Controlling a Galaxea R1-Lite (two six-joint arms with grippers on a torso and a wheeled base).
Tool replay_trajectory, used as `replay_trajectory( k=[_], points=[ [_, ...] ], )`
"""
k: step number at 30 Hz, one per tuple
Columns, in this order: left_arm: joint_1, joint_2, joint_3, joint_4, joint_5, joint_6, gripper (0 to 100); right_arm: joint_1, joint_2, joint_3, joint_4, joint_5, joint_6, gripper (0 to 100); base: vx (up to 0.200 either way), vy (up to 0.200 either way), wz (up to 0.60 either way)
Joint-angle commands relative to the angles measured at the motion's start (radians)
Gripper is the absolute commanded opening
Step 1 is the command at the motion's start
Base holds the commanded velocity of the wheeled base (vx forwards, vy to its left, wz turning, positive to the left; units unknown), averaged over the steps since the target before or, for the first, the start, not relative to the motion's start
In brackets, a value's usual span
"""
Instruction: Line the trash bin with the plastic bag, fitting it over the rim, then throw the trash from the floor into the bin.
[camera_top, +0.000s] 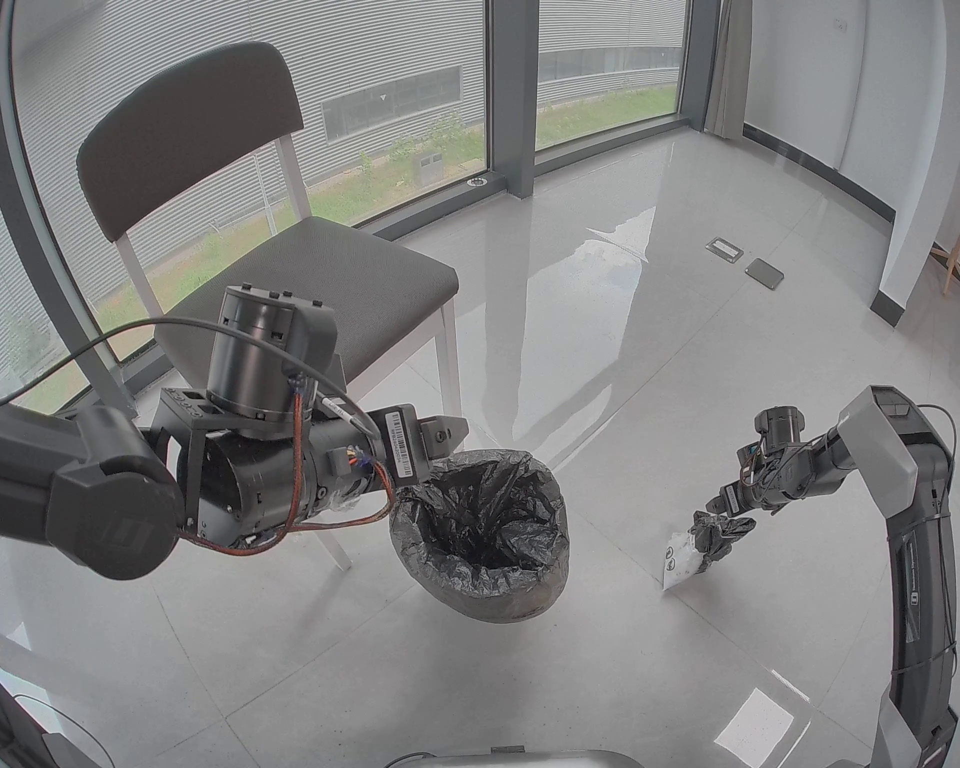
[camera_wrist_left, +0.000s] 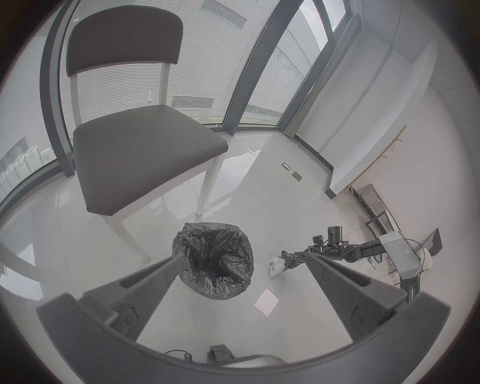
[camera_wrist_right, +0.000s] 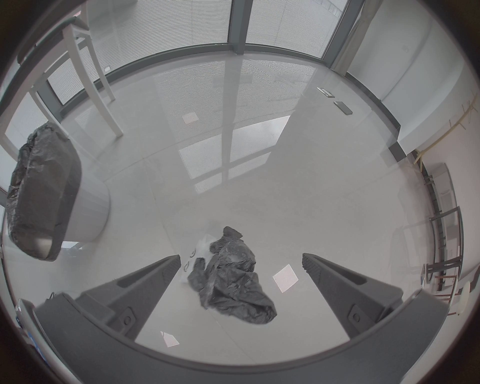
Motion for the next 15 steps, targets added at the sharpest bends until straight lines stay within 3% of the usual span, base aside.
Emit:
replay_trajectory(
  k=[1, 15],
  points=[
    [0.009, -0.012, 0.012, -0.002, 0.001, -0.001, 100, 0.000, 0.084, -0.079, 0.014, -0.007, 0.005, 100, 0.000, 0.000, 0.00],
    [0.024, -0.027, 0.053, -0.006, -0.001, 0.033, 100, -0.001, 0.145, -0.238, 0.235, 0.002, -0.008, 100, 0.000, 0.000, 0.00]
  ],
)
